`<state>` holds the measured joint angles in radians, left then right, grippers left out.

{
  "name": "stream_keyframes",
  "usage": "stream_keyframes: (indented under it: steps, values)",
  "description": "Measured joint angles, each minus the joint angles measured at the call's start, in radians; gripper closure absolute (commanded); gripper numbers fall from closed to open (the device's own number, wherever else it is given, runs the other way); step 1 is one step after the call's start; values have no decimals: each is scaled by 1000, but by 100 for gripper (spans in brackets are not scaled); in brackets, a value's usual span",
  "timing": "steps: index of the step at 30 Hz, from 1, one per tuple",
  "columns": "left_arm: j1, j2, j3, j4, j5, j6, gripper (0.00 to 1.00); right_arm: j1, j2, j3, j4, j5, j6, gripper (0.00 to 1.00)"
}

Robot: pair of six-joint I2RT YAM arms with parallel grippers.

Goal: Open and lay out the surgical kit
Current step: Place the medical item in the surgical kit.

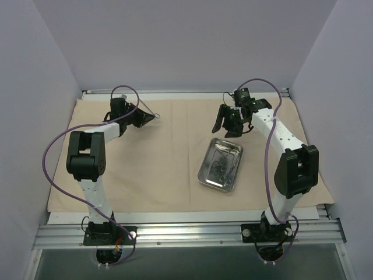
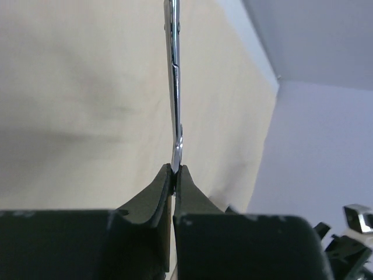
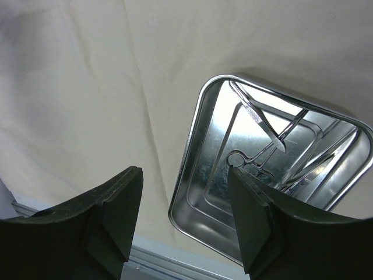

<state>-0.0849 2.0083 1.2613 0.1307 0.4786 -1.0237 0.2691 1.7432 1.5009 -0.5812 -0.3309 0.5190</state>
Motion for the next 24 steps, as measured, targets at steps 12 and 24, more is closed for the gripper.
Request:
stream_keyframes:
  steps: [12, 24]
  values:
    - [1, 135, 114, 154, -56, -207, 97, -33, -55, -68, 2, -8, -1, 40]
    - [1, 212, 168, 93, -64, -251, 68, -67, -58, -72, 2, -12, -5, 40]
